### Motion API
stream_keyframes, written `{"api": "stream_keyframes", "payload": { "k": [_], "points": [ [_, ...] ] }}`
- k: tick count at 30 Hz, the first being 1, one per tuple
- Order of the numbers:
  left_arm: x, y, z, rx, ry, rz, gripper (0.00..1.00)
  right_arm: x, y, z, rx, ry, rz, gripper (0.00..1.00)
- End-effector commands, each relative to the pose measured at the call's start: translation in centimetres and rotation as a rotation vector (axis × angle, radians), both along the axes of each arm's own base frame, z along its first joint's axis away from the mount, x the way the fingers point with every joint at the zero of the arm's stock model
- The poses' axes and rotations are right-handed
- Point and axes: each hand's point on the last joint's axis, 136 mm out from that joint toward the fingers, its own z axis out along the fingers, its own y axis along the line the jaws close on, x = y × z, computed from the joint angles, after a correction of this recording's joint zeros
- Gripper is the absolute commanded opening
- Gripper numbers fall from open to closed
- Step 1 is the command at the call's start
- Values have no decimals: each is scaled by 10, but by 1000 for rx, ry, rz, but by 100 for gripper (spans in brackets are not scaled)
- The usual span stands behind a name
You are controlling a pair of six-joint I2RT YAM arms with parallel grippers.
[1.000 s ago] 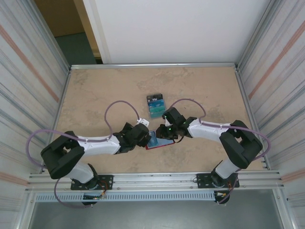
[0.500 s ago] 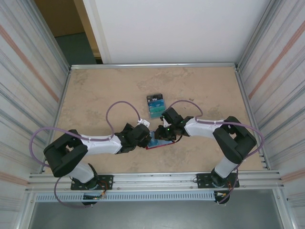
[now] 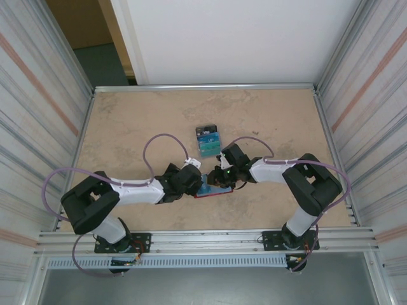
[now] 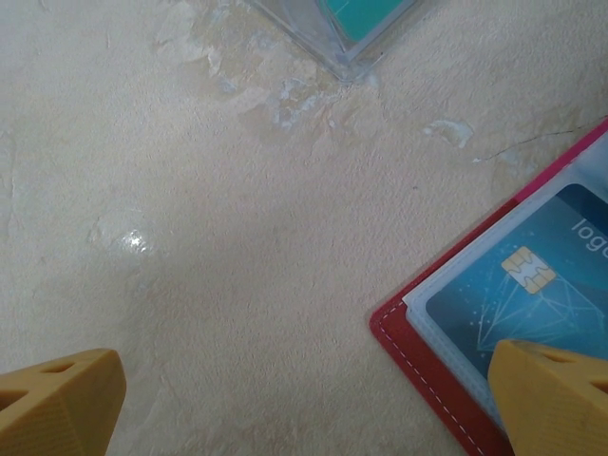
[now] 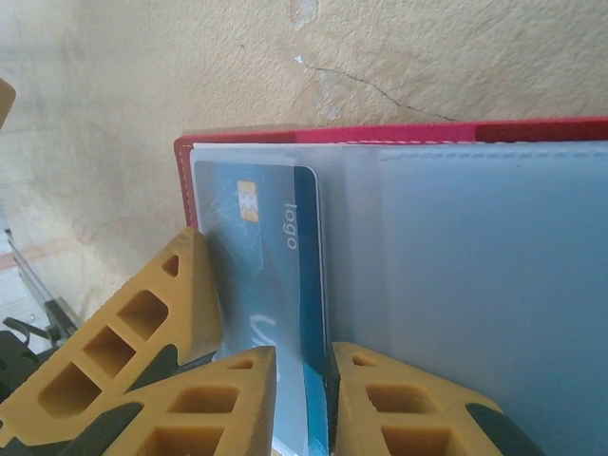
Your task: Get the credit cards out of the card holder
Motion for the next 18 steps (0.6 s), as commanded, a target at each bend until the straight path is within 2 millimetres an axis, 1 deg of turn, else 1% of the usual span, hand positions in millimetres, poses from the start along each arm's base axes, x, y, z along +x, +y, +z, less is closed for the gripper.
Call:
{"api": "stream_keyframes", "payload": {
  "k": [1,5,9,15,18],
  "points": [
    [-7,13,-13,85,32,13,99,-5,0,-8,8,44,-4,21],
    [-9,12,-12,86,32,11,99,-6,0,-11,4,51,-2,21],
    [-11,13,-11,95,32,8,99,-4,7,-6,56,51,2,18],
    [-16,12,-11,119,32,-3,99,-3,14,3,119,41,4,16],
    [-19,11,-13,122,37,-3,99,-2,11,0,107,45,-10,17]
  ]
}}
